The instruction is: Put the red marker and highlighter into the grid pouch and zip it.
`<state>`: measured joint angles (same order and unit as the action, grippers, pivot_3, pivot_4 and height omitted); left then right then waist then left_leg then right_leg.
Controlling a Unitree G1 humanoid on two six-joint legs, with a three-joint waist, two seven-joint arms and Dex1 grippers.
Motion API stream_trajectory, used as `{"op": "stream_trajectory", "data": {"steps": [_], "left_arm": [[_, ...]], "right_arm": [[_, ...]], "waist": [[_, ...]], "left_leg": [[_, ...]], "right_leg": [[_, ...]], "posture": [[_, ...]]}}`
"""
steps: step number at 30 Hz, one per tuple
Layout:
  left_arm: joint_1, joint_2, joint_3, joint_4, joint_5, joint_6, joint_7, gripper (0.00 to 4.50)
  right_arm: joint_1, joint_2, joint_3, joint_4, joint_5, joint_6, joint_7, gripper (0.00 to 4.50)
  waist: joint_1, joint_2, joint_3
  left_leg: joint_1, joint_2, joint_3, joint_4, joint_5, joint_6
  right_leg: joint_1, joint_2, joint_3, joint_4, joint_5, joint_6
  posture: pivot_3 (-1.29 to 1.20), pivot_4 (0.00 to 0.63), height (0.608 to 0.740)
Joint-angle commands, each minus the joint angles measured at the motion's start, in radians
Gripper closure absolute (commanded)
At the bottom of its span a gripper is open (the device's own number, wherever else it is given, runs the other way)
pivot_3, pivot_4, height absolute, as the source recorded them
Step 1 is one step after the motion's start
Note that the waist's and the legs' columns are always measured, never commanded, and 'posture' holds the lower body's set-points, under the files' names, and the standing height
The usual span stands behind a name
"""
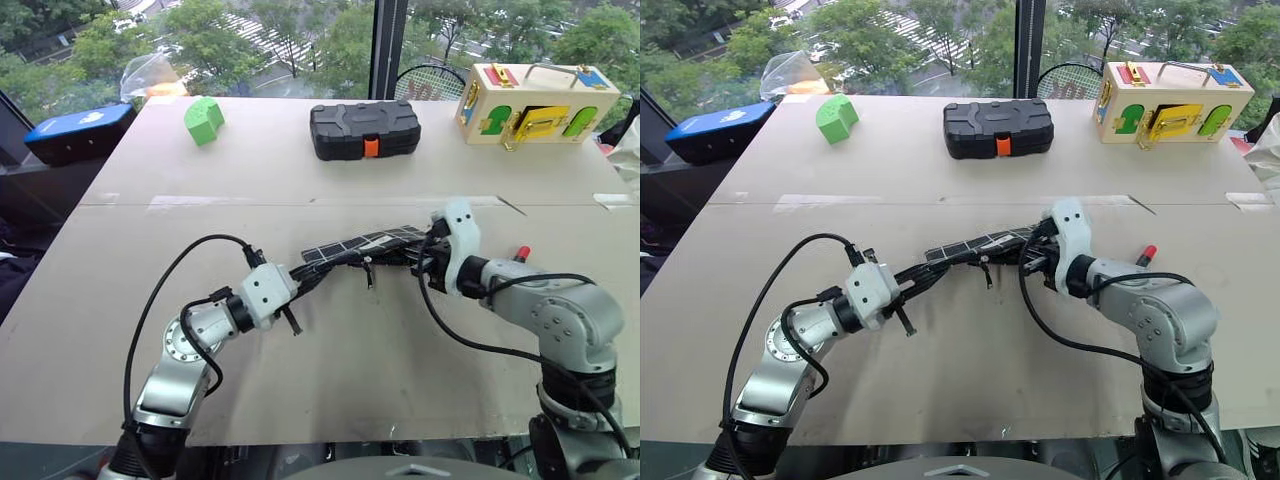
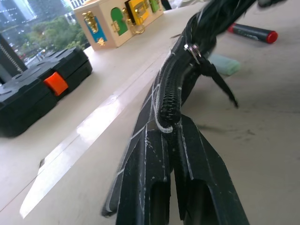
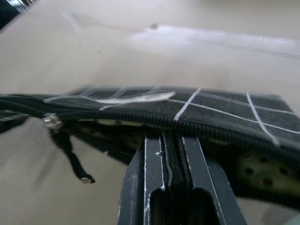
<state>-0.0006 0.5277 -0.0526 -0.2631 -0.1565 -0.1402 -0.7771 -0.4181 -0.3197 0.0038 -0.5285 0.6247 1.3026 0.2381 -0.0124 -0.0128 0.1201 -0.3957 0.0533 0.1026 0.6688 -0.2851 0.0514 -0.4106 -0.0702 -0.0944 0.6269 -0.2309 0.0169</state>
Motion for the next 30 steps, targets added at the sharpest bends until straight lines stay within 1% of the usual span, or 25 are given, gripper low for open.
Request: {"op": "stream_trajectory", "data": {"steps": [1, 2, 3, 6, 7, 10, 12, 13, 14, 16, 18, 19, 20, 21, 24, 27, 30], "left_arm": [[-0.005, 0.001, -0.01, -0.029, 0.009, -0.031, 0.003, 4.5], [-0.006, -0.001, -0.015, -0.028, 0.014, -0.031, 0.004, 4.5], [-0.008, -0.002, -0.018, -0.027, 0.018, -0.029, 0.005, 4.5], [-0.014, 0.0, -0.027, -0.018, 0.036, -0.016, 0.014, 4.5], [-0.018, 0.003, -0.031, -0.01, 0.049, -0.009, 0.019, 4.5], [-0.026, 0.002, -0.038, 0.003, 0.069, 0.001, 0.029, 4.5], [-0.028, -0.001, -0.04, 0.005, 0.072, 0.004, 0.034, 4.5], [-0.028, -0.003, -0.041, 0.005, 0.071, 0.008, 0.037, 4.5], [-0.028, -0.004, -0.041, 0.005, 0.071, 0.011, 0.039, 4.5], [-0.03, -0.006, -0.035, 0.007, 0.069, 0.022, 0.043, 4.5], [-0.032, -0.004, -0.03, 0.01, 0.067, 0.028, 0.044, 4.5], [-0.032, -0.003, -0.03, 0.013, 0.068, 0.028, 0.043, 4.5], [-0.033, -0.002, -0.029, 0.015, 0.068, 0.027, 0.042, 4.5], [-0.033, -0.002, -0.029, 0.017, 0.068, 0.027, 0.042, 4.5], [-0.031, -0.002, -0.029, 0.021, 0.066, 0.028, 0.042, 4.5], [-0.031, -0.004, -0.022, 0.032, 0.059, 0.037, 0.048, 4.5], [-0.036, -0.004, -0.013, 0.044, 0.053, 0.045, 0.049, 4.5]], "right_arm": [[-0.073, -0.131, 0.25, -0.001, -0.155, -0.191, 0.097, 4.48], [-0.102, -0.175, 0.344, 0.005, -0.216, -0.267, 0.14, 4.48], [-0.124, -0.203, 0.408, 0.012, -0.259, -0.321, 0.171, 4.48], [-0.178, -0.273, 0.551, 0.051, -0.412, -0.482, 0.233, 4.48], [-0.201, -0.301, 0.606, 0.07, -0.484, -0.551, 0.257, 4.48], [-0.264, -0.334, 0.712, 0.133, -0.627, -0.695, 0.324, 4.48], [-0.281, -0.336, 0.735, 0.169, -0.693, -0.761, 0.34, 3.98], [-0.28, -0.337, 0.739, 0.182, -0.711, -0.779, 0.362, 3.67], [-0.277, -0.336, 0.738, 0.191, -0.724, -0.791, 0.38, 3.24], [-0.265, -0.35, 0.729, 0.214, -0.762, -0.819, 0.412, 2.35], [-0.252, -0.357, 0.711, 0.226, -0.797, -0.84, 0.425, 1.33], [-0.248, -0.358, 0.705, 0.229, -0.81, -0.846, 0.434, 0.95], [-0.244, -0.356, 0.696, 0.23, -0.82, -0.851, 0.44, 0.42], [-0.239, -0.354, 0.689, 0.231, -0.833, -0.855, 0.444, 0.05], [-0.221, -0.353, 0.671, 0.221, -0.859, -0.863, 0.464, 0.05], [-0.176, -0.35, 0.592, 0.166, -0.842, -0.813, 0.465, 0.05], [-0.094, -0.334, 0.425, 0.047, -0.677, -0.656, 0.522, 0.05]], "waist": [[0.0, 0.001, 0.0], [-0.001, 0.001, 0.0], [-0.002, 0.001, 0.001], [0.0, 0.0, 0.0], [0.001, 0.0, 0.0], [0.002, 0.0, 0.0], [0.0, -0.001, 0.0], [0.001, -0.001, 0.0], [0.002, -0.001, 0.0], [0.003, -0.001, 0.0], [0.002, -0.001, 0.0], [0.002, -0.001, 0.0], [0.001, -0.001, 0.0], [0.001, -0.001, 0.0], [0.002, -0.001, 0.0], [0.004, -0.001, 0.0], [0.01, -0.001, 0.0]], "left_leg": [[0.0, 0.0, 0.0, 0.0, 0.0, 0.0], [0.0, 0.0, 0.0, 0.0, 0.0, 0.001], [0.001, 0.0, 0.001, 0.0, -0.001, 0.002], [0.001, 0.0, 0.0, 0.0, -0.002, 0.004], [0.001, 0.0, 0.0, 0.0, 0.0, 0.0], [0.001, 0.0, 0.001, 0.0, 0.0, 0.0], [0.001, 0.0, 0.002, 0.001, 0.0, 0.0], [0.001, 0.0, 0.002, 0.001, 0.0, 0.0], [0.001, 0.0, 0.002, 0.001, 0.0, 0.0], [0.001, 0.0, 0.002, 0.001, 0.0, 0.0], [0.001, 0.0, 0.002, 0.001, 0.0, 0.0], [0.001, 0.0, 0.002, 0.001, 0.0, 0.0], [0.001, 0.0, 0.002, 0.001, 0.0, 0.0], [0.001, 0.0, 0.002, 0.001, 0.0, 0.0], [0.001, 0.0, 0.002, 0.001, 0.0, 0.0], [0.001, 0.0, 0.002, 0.001, 0.0, 0.0], [0.0, 0.0, 0.001, 0.001, 0.0, 0.0]], "right_leg": [[0.0, 0.0, 0.0, 0.0, 0.0, 0.0], [0.0, 0.0, -0.001, 0.0, 0.0, 0.0], [0.0, 0.0, -0.001, 0.0, 0.0, 0.0], [0.0, 0.001, -0.001, 0.0, 0.0, 0.0], [0.0, 0.0, -0.001, 0.0, 0.0, 0.001], [0.0, 0.0, -0.003, -0.001, 0.0, 0.001], [0.0, 0.0, -0.003, -0.001, 0.0, 0.001], [0.0, 0.0, -0.003, 0.0, 0.0, 0.001], [0.0, 0.0, -0.003, 0.0, 0.0, 0.001], [0.0, 0.0, -0.003, 0.0, 0.0, 0.001], [0.0, 0.0, -0.003, 0.0, 0.0, 0.001], [0.0, 0.0, -0.003, 0.0, 0.0, 0.001], [0.0, 0.0, -0.003, 0.0, 0.0, 0.001], [0.0, 0.0, -0.003, 0.0, 0.0, 0.001], [0.0, 0.0, -0.003, 0.0, 0.0, 0.001], [0.0, -0.001, -0.003, 0.0, 0.0, 0.001], [0.0, -0.001, -0.003, 0.0, 0.0, 0.001]], "posture": [[0.0, 0.15, 0.74], [0.0, 0.15, 0.74], [0.0, 0.15, 0.74], [0.0, 0.15, 0.74], [0.0, 0.15, 0.74], [0.0, 0.15, 0.74], [0.0, 0.15, 0.74], [0.0, 0.15, 0.74], [0.0, 0.15, 0.74], [0.0, 0.15, 0.74], [0.0, 0.15, 0.74], [0.0, 0.15, 0.74], [0.0, 0.15, 0.74], [0.0, 0.15, 0.74], [0.0, 0.15, 0.74], [0.0, 0.15, 0.74], [0.0, 0.15, 0.74]]}}
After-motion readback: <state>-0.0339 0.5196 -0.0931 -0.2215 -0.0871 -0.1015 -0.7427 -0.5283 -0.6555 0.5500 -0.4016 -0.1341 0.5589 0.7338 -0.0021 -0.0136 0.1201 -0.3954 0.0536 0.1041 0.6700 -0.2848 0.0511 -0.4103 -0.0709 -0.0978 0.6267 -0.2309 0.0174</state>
